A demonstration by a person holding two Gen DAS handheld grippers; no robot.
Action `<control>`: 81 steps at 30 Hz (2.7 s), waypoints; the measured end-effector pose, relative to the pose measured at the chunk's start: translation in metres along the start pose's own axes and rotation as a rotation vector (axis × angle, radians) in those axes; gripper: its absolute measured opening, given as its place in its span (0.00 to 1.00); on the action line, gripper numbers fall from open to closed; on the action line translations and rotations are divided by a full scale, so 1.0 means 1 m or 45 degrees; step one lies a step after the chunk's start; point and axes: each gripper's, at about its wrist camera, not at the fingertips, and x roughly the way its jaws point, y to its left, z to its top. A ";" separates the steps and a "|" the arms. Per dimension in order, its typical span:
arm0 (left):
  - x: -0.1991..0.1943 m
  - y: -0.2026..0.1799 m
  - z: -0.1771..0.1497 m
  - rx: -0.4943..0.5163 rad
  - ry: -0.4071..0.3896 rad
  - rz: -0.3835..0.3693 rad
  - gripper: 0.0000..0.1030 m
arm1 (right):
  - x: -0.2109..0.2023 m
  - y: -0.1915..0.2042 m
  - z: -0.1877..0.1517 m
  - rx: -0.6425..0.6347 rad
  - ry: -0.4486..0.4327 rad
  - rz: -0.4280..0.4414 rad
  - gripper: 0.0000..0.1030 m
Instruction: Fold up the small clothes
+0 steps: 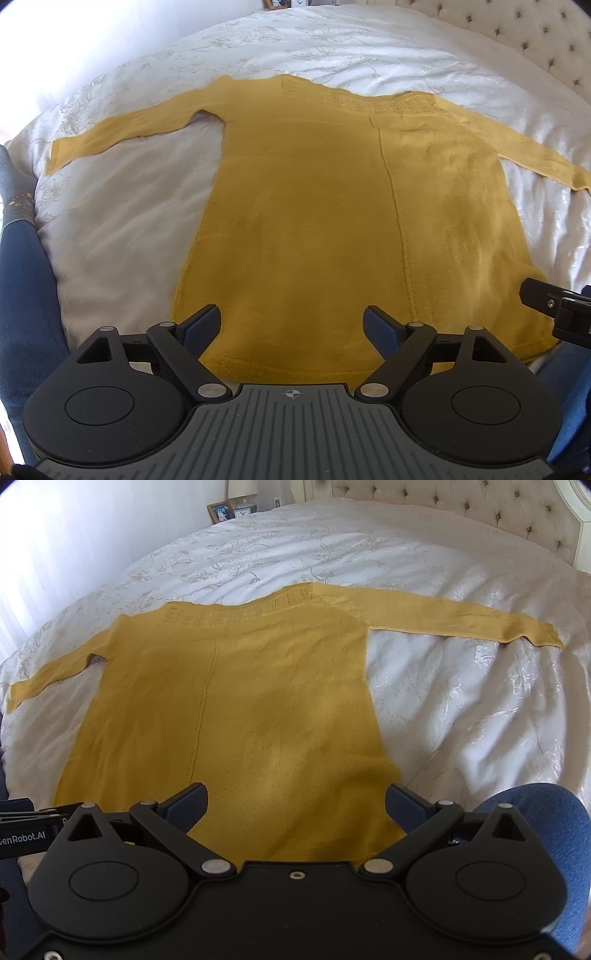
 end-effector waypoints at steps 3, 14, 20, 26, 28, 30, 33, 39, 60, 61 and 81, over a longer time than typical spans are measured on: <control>0.001 -0.002 0.001 0.004 0.001 0.003 0.82 | 0.001 0.001 0.000 0.001 0.005 0.000 0.99; 0.004 -0.006 0.000 0.012 0.006 0.008 0.82 | 0.007 0.000 0.000 0.006 0.041 0.000 0.99; 0.004 -0.006 0.001 0.012 0.008 0.009 0.82 | 0.008 -0.001 -0.002 0.014 0.049 0.000 0.99; 0.005 -0.006 0.001 0.013 0.009 0.007 0.82 | 0.010 0.000 -0.002 0.018 0.062 -0.003 0.99; 0.005 -0.006 0.001 0.013 0.010 0.007 0.82 | 0.011 0.000 -0.002 0.020 0.068 -0.001 0.99; 0.006 -0.006 0.001 0.011 0.013 0.006 0.82 | 0.011 0.000 -0.002 0.022 0.072 0.000 0.99; 0.009 -0.006 0.002 0.012 0.019 0.004 0.82 | 0.012 0.001 -0.002 0.021 0.074 0.001 0.99; 0.010 -0.006 0.002 0.008 0.020 0.002 0.82 | 0.015 0.002 -0.003 0.028 0.090 0.005 0.99; 0.024 -0.010 0.026 0.022 -0.073 -0.108 0.81 | 0.048 -0.024 0.012 0.196 0.231 0.250 0.99; 0.025 -0.011 0.028 0.019 -0.078 -0.127 0.81 | 0.051 -0.026 0.015 0.201 0.240 0.257 0.99; 0.077 -0.061 0.122 0.107 -0.250 -0.127 0.82 | 0.090 -0.246 0.119 0.697 -0.094 0.072 0.94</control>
